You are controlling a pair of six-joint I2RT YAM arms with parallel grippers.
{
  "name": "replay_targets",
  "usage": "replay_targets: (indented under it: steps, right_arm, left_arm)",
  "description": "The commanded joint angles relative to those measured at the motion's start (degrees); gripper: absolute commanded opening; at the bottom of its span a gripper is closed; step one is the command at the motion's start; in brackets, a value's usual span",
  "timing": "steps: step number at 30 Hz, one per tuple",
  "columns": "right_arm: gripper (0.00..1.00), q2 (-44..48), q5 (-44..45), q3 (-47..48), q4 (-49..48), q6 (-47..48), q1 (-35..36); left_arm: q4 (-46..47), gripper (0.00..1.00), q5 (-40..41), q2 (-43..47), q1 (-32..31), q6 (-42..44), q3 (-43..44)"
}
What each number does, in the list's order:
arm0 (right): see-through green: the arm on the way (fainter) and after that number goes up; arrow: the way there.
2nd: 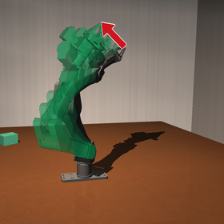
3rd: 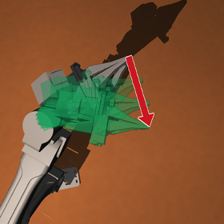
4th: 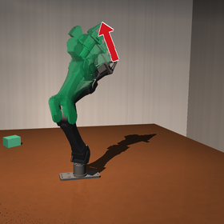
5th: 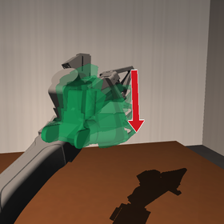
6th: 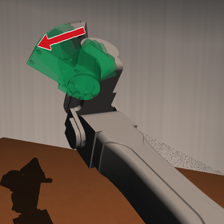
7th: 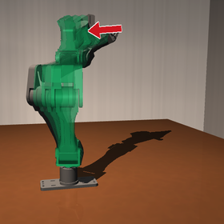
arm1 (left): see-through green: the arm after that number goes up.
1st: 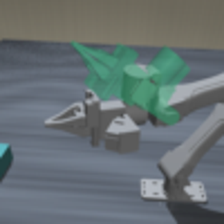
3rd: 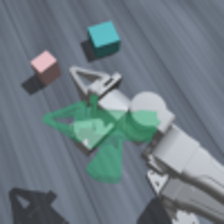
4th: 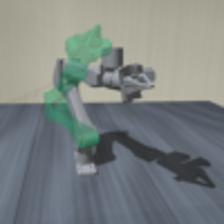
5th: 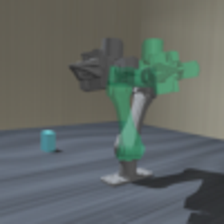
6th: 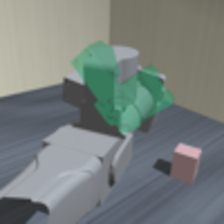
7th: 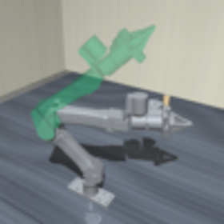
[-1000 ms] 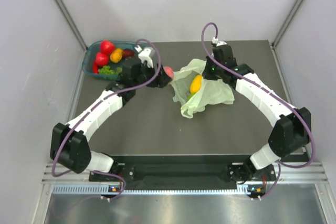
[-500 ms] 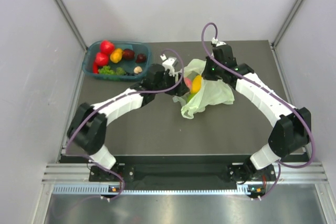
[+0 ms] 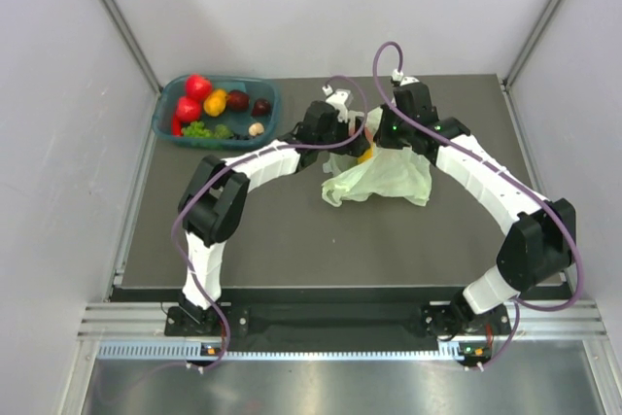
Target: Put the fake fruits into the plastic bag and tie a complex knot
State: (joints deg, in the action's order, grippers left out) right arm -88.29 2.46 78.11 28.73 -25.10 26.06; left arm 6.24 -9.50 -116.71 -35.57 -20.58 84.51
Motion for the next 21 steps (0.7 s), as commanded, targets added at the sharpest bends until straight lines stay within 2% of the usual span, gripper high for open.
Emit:
replay_targets:
  steps: [1, 2, 4, 11, 18, 21]
  right_arm:
    - [0.00, 1.54, 1.14, 1.26, -2.10, -0.03, -1.02]
    - [0.00, 1.46, 1.32, 1.26, -2.01, -0.12, -1.02]
    - [0.00, 1.28, 1.49, 1.26, -2.19, 0.05, -1.10]
    - [0.00, 1.01, 1.67, 0.82, -2.63, -0.12, -1.28]
    - [0.00, 1.37, 1.41, 0.20, -3.15, -0.12, -1.81]
    - [0.00, 1.45, 1.15, 0.20, -3.24, -0.12, -1.81]
  left_arm:
    - [2.02, 0.90, 2.20, 0.68, -0.99, 1.50, 1.72]
    - [2.11, 0.97, 2.46, 1.47, -1.08, 1.94, 0.32]
    - [1.93, 0.99, 3.17, 3.67, -1.08, 2.21, -1.09]
    - [0.00, 0.99, 4.22, 13.32, -1.08, 3.97, -7.95]
    - [-11.05, 0.95, 7.12, 21.60, -1.08, 4.32, -10.33]
    - [-16.25, 0.95, 11.14, 25.64, -0.99, 4.41, -12.00]
